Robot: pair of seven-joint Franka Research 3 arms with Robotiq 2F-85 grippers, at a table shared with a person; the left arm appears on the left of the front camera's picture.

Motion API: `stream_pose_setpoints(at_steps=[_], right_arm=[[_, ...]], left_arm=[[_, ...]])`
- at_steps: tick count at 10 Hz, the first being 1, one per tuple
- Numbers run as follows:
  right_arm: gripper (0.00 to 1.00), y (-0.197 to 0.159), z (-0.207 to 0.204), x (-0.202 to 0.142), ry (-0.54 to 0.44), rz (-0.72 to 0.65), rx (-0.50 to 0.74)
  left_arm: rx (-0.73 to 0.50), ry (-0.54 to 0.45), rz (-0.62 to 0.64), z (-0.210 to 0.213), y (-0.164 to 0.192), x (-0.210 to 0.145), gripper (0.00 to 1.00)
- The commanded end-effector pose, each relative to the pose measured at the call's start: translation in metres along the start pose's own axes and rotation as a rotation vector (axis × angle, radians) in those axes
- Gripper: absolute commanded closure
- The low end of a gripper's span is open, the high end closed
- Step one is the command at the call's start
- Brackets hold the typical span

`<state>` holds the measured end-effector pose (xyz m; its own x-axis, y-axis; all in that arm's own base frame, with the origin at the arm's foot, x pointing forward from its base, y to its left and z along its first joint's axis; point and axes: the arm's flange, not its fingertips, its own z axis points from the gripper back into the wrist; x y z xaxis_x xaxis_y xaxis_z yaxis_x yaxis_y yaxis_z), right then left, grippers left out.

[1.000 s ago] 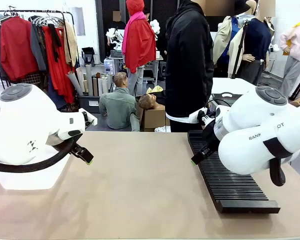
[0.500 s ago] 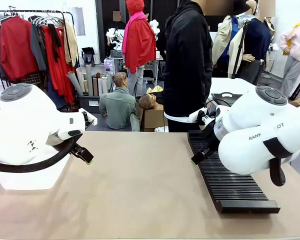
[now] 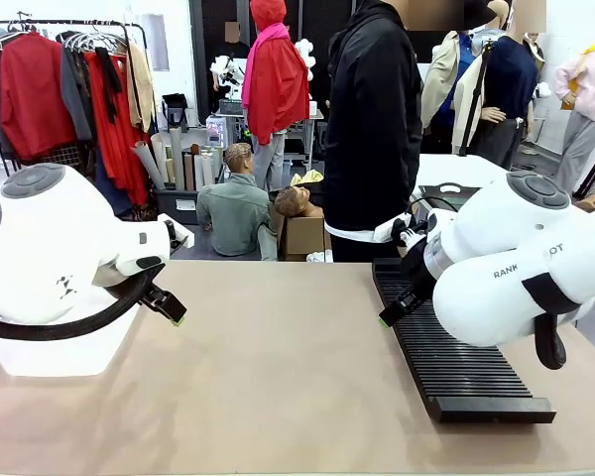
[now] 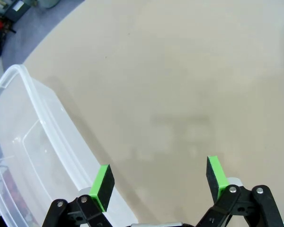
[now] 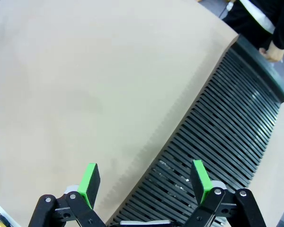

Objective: Sort PCBs into racks and boxes based on the side picked up.
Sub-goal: Pick up the Blank PCB handed by the Human.

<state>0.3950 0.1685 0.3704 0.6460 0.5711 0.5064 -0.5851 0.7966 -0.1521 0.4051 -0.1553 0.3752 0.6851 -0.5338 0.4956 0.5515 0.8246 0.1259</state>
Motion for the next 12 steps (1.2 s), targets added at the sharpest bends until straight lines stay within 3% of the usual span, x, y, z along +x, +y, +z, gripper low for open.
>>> stream_pose_setpoints(at_steps=[1,4,7,8,9,12], right_arm=[[0.00,0.019,0.005,-0.002,0.011,-0.013,-0.021],[0.00,0.074,0.013,-0.013,0.026,-0.060,-0.019],[0.00,0.110,0.005,-0.019,0.002,-0.103,0.031],[0.00,0.082,0.003,0.013,0.016,-0.052,0.030],[0.00,0.082,0.003,0.013,0.016,-0.052,0.030],[0.00,0.082,0.003,0.013,0.016,-0.052,0.030]], left_arm=[[-0.075,-0.005,-0.024,0.018,0.010,0.016,0.00],[-0.099,0.026,-0.012,0.045,0.040,0.054,0.00],[-0.116,0.058,-0.021,0.046,0.056,0.070,0.00],[-0.146,0.052,-0.026,0.043,0.055,0.071,0.00],[-0.088,0.055,-0.006,0.055,0.054,0.068,0.00],[-0.088,0.055,-0.006,0.055,0.054,0.068,0.00]])
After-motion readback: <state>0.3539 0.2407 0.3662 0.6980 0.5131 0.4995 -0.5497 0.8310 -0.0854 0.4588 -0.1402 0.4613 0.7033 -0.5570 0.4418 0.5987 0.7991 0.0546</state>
